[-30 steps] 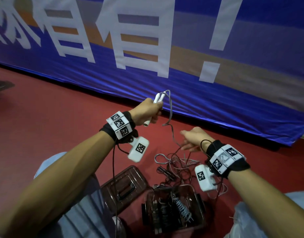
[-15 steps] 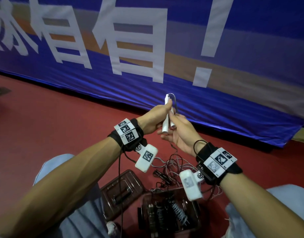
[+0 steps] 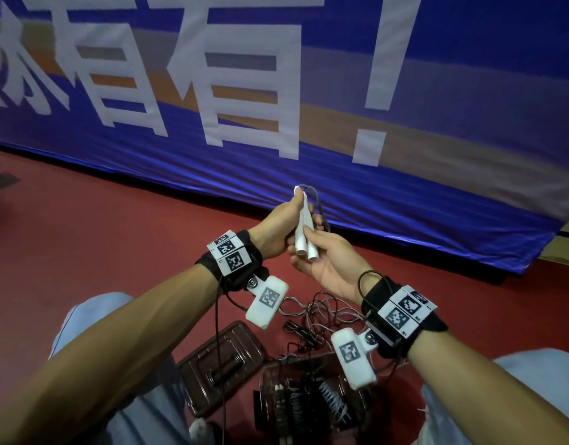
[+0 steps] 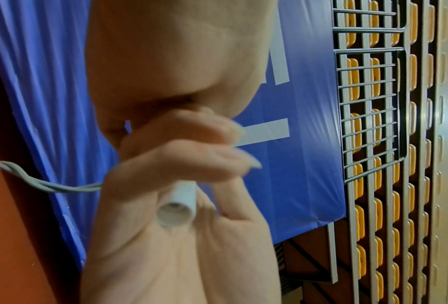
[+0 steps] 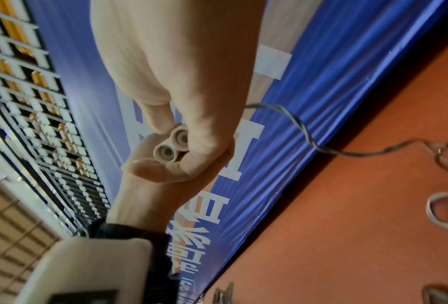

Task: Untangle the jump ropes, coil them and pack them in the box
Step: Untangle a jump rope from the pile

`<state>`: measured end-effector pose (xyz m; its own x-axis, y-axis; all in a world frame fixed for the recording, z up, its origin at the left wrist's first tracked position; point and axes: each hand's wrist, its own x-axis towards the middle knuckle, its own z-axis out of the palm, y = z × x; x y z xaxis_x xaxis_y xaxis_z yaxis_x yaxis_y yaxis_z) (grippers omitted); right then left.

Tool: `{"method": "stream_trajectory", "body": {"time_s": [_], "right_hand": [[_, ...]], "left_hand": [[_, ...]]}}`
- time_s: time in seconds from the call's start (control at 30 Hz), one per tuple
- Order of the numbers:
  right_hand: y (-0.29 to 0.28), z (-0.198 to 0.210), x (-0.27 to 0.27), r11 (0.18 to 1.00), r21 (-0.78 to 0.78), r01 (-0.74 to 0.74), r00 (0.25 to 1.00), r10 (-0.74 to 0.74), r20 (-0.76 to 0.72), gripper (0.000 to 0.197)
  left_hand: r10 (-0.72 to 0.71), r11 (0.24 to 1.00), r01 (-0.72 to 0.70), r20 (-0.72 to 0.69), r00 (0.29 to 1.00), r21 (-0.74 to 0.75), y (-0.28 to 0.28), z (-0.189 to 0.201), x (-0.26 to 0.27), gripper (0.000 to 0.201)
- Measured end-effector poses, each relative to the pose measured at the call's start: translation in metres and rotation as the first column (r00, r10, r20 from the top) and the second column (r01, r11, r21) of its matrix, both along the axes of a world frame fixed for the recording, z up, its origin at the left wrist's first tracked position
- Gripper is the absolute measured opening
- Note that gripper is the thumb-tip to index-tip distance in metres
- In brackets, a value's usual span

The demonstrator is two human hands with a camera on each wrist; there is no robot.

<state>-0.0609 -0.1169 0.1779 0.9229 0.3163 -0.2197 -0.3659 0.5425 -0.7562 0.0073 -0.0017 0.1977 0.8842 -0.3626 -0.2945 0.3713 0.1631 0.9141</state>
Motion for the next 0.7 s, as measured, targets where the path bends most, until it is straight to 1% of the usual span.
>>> {"method": "stream_trajectory", "body": {"time_s": [0.07, 0.13, 0.2, 0.27, 0.33, 0.4, 0.5, 0.53, 0.6, 0.63, 0.67, 0.7], "right_hand": [[0.000, 0.001, -0.001, 0.994, 0.110, -0.010, 0.999, 0.014, -0.040, 0.017], [-0.001, -0.001, 0.000, 0.990, 0.136, -0.035, 0.998, 0.042, -0.050, 0.012], [-0.006, -0.004, 0.001, 0.994, 0.040, -0.098, 0.995, 0.099, -0.025, 0.015], [-0.010, -0.006, 0.000, 0.976, -0.104, -0.193, 0.981, 0.195, 0.004, 0.016], [-0.012, -0.007, -0.002, 0.940, -0.202, -0.274, 0.960, 0.281, 0.004, 0.020], [-0.014, -0.006, -0.003, 0.912, -0.254, -0.322, 0.944, 0.331, -0.009, 0.024], [-0.018, 0.000, -0.004, 0.863, -0.314, -0.395, 0.909, 0.416, 0.000, 0.028], [-0.019, 0.002, -0.006, 0.845, -0.331, -0.420, 0.893, 0.450, 0.014, 0.028], [-0.019, 0.007, -0.011, 0.836, -0.327, -0.441, 0.871, 0.487, 0.071, 0.029], [-0.018, 0.010, -0.014, 0.850, -0.313, -0.425, 0.870, 0.478, 0.117, 0.030], [-0.015, 0.012, -0.016, 0.876, -0.293, -0.383, 0.880, 0.443, 0.175, 0.029], [-0.013, 0.014, -0.018, 0.912, -0.273, -0.306, 0.896, 0.373, 0.240, 0.029]], "left_hand": [[-0.060, 0.998, 0.060, -0.009, 0.998, 0.004, -0.002, -0.009, 0.002, 0.052], [-0.066, 0.998, 0.066, -0.043, 0.997, 0.000, -0.005, -0.015, 0.004, 0.045], [-0.045, 0.999, 0.042, -0.096, 0.994, -0.030, -0.006, -0.015, 0.005, 0.036], [-0.010, 0.993, -0.010, -0.165, 0.986, -0.119, -0.002, -0.013, 0.010, 0.032], [0.068, 0.976, -0.108, -0.210, 0.975, -0.189, 0.007, -0.010, 0.021, 0.034], [0.116, 0.950, -0.176, -0.233, 0.966, -0.256, 0.018, -0.006, 0.033, 0.034], [0.060, 0.903, -0.159, -0.251, 0.966, -0.398, 0.038, 0.003, 0.047, 0.036], [0.053, 0.877, -0.166, -0.253, 0.966, -0.452, 0.046, 0.006, 0.053, 0.038], [0.141, 0.811, -0.270, -0.274, 0.951, -0.519, 0.062, 0.011, 0.068, 0.038], [0.212, 0.790, -0.342, -0.296, 0.931, -0.508, 0.070, 0.012, 0.076, 0.035], [0.278, 0.790, -0.405, -0.319, 0.906, -0.460, 0.077, 0.011, 0.081, 0.031], [0.324, 0.819, -0.434, -0.322, 0.889, -0.375, 0.083, 0.008, 0.083, 0.027]]}}
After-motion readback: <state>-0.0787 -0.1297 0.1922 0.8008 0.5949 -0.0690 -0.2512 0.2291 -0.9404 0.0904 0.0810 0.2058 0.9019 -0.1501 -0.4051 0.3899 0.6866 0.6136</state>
